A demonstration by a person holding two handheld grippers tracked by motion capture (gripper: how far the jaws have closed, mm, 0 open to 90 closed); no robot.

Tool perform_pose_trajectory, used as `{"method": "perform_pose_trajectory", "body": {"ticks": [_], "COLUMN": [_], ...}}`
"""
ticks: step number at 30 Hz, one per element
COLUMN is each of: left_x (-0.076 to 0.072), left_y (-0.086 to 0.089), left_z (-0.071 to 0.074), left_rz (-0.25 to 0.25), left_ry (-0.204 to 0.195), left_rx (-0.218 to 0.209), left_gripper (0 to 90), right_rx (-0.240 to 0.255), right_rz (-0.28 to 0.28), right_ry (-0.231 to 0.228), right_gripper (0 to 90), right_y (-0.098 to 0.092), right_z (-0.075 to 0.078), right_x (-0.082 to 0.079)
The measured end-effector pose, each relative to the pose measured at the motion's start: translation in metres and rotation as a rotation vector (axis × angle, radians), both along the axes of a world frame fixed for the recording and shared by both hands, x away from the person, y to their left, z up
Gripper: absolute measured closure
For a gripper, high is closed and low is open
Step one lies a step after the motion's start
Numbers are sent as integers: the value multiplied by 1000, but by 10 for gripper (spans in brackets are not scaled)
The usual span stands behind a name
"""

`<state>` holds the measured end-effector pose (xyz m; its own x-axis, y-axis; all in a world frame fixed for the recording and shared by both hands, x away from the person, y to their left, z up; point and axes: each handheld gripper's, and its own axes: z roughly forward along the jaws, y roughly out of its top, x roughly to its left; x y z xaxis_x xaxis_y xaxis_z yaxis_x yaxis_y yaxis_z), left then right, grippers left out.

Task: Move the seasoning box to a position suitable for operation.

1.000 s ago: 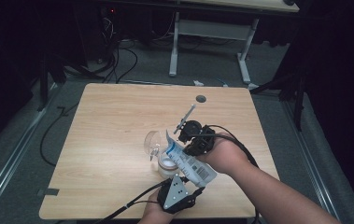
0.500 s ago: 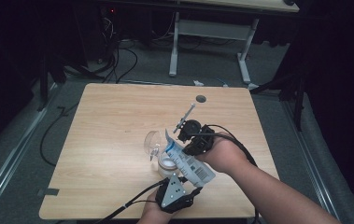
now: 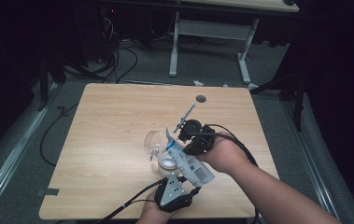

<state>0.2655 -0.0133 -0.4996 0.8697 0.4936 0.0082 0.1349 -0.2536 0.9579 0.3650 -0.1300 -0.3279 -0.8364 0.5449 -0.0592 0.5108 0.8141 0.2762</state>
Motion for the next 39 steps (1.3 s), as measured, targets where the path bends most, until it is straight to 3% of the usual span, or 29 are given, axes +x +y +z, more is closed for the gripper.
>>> {"method": "perform_pose_trajectory", "body": {"ticks": [22, 39], "left_x": [5, 5], "left_y": [6, 6], "left_z": [-8, -9], "left_rz": [18, 23], "left_ry": [53, 54], "left_rx": [-11, -9], "left_gripper": [533, 563], "right_rx": [1, 2], "right_rz": [-3, -3], "right_ry": [-11, -15], "right_gripper": [897, 898], "right_y": [-1, -3], "right_z": [1, 2], "right_x": [0, -1]}}
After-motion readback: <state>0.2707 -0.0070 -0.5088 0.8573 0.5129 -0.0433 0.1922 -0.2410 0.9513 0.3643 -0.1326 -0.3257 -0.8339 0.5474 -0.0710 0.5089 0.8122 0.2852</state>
